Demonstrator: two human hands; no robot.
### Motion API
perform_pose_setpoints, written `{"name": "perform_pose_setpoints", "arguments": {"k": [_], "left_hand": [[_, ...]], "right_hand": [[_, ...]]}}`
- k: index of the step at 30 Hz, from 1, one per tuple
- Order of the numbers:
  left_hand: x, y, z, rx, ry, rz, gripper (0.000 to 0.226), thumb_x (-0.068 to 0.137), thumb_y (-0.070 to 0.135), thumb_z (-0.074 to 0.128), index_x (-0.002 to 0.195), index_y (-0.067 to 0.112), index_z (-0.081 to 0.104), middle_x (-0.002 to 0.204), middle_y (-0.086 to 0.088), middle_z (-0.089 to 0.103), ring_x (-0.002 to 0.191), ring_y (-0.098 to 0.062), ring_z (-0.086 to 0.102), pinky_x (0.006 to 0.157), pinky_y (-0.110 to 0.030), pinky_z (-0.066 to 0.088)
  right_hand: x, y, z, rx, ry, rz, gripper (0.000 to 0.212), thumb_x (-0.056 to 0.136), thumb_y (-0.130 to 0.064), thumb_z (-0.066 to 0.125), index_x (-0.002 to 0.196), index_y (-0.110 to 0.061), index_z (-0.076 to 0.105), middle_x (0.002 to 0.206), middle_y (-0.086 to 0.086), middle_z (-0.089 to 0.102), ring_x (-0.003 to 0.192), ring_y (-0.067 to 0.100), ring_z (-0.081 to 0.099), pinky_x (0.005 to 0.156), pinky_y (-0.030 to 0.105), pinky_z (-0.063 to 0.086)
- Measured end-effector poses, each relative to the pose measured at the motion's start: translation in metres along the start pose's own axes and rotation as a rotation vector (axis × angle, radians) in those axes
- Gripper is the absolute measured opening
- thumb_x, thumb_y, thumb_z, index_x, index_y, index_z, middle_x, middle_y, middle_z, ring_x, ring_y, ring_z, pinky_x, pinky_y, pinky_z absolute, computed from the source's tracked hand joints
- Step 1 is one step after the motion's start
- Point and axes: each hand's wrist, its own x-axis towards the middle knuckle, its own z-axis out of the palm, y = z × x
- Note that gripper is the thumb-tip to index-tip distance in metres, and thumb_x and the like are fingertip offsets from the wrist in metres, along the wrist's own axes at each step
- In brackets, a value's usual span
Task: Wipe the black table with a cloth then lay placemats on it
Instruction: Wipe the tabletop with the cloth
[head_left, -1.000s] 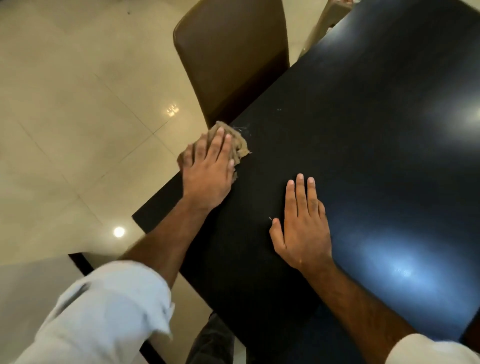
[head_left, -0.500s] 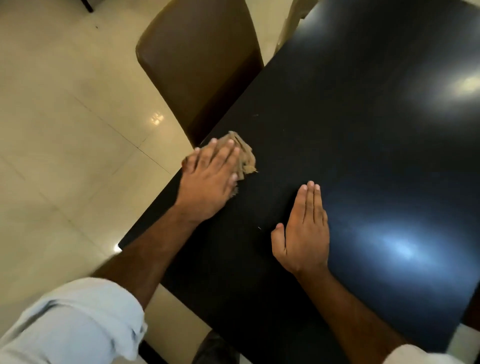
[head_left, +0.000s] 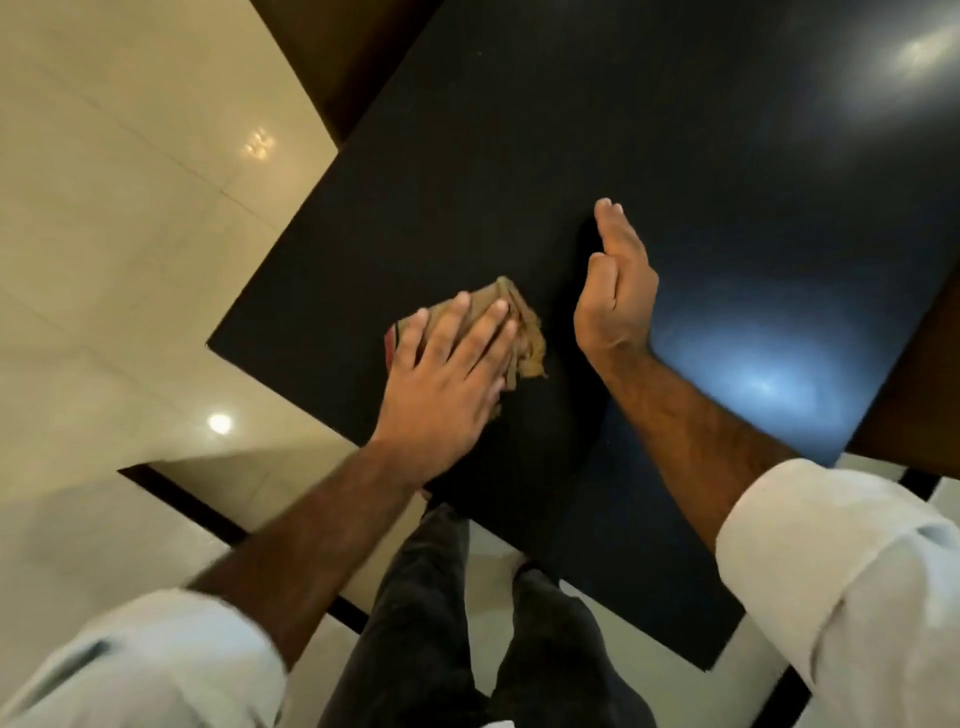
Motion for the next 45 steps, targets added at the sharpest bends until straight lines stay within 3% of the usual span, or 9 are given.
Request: {"name": "perform_pose_setpoints", "arguments": {"k": [5,13,24,28,31,35,39,42,45], "left_hand": [[-0.059,0.021,0.016,-0.012,-0.008,-0.198,0.065,0.116,0.046,0.032,0.176,0.026,0.018,0.185,0.001,0.010,0.170,-0.033,0.008,0.132,-0.063,0.014],[-0.074,0.179,0.037,-0.027,0.033,-0.268,0.065,0.116,0.046,0.028,0.176,0.024,0.016,0.185,0.001,0.007,0.170,-0.033,0.007,0.132,-0.063,0.012],[-0.084,0.361,0.051,-0.110,-0.205,-0.138,0.107,0.101,0.049,0.065,0.174,0.029,-0.010,0.182,0.003,-0.023,0.167,-0.032,-0.022,0.133,-0.064,-0.007],[-0.090,0.376,0.050,-0.149,-0.243,-0.063,0.113,0.099,0.043,0.071,0.172,0.034,-0.014,0.178,0.011,-0.032,0.165,-0.026,-0.030,0.132,-0.059,-0.013],[-0.099,0.381,0.055,-0.242,-0.272,0.034,0.107,0.087,0.042,0.081,0.172,0.036,0.017,0.181,0.014,-0.002,0.167,-0.020,-0.012,0.132,-0.050,-0.011],[-0.095,0.395,0.027,-0.341,-0.325,0.150,0.080,0.104,0.030,0.064,0.172,0.037,0.023,0.181,0.013,0.020,0.170,-0.015,0.003,0.131,-0.038,-0.015],[-0.103,0.417,-0.016,-0.643,-0.330,0.109,0.060,0.110,0.022,0.058,0.167,0.033,0.041,0.171,0.012,0.041,0.156,-0.008,0.037,0.134,-0.032,0.023],[-0.114,0.433,-0.035,-1.187,-0.436,-0.191,0.039,0.113,0.016,0.054,0.137,0.044,0.068,0.137,0.012,0.070,0.121,-0.008,0.068,0.109,-0.033,0.058],[-0.113,0.450,-0.044,-1.375,-0.588,-0.312,0.038,0.114,0.018,0.054,0.121,0.049,0.074,0.110,0.001,0.081,0.092,-0.015,0.075,0.080,-0.032,0.064]], "right_hand": [[-0.022,0.006,-0.034,-0.218,-0.275,-0.101,0.064,0.106,-0.020,0.040,0.169,-0.005,0.036,0.176,0.010,0.036,0.167,0.019,0.023,0.136,0.032,0.017],[-0.147,0.103,-0.165,-0.744,-0.390,-0.392,0.070,0.104,-0.035,0.039,0.169,-0.010,0.036,0.180,0.011,0.025,0.169,0.033,0.015,0.125,0.058,0.035],[-0.267,0.176,-0.262,-0.348,-0.195,0.196,0.075,0.105,-0.042,0.055,0.173,-0.025,0.025,0.183,0.002,0.012,0.165,0.034,0.017,0.127,0.056,0.030],[-0.287,0.165,-0.269,0.108,-0.202,0.632,0.053,0.112,-0.030,0.059,0.163,-0.030,0.044,0.160,0.004,0.057,0.138,0.025,0.063,0.114,0.049,0.056],[-0.297,0.160,-0.274,0.265,-0.222,0.760,0.024,0.113,-0.018,0.057,0.127,-0.036,0.066,0.129,0.002,0.076,0.111,0.014,0.075,0.101,0.038,0.063],[-0.308,0.153,-0.300,0.304,-0.141,0.776,0.026,0.110,-0.011,0.062,0.124,-0.031,0.071,0.114,-0.005,0.079,0.103,0.013,0.078,0.092,0.033,0.066],[-0.330,0.147,-0.344,0.302,-0.045,0.691,0.031,0.104,0.000,0.068,0.109,-0.030,0.073,0.103,-0.003,0.081,0.100,0.021,0.079,0.079,0.025,0.063],[-0.346,0.149,-0.381,0.425,-0.068,0.662,0.039,0.102,0.009,0.063,0.127,-0.021,0.060,0.120,0.003,0.074,0.110,0.022,0.076,0.084,0.027,0.062],[-0.361,0.153,-0.412,0.550,-0.198,0.719,0.066,0.098,0.007,0.071,0.145,-0.035,0.050,0.136,-0.001,0.070,0.121,0.020,0.073,0.092,0.031,0.063]]}}
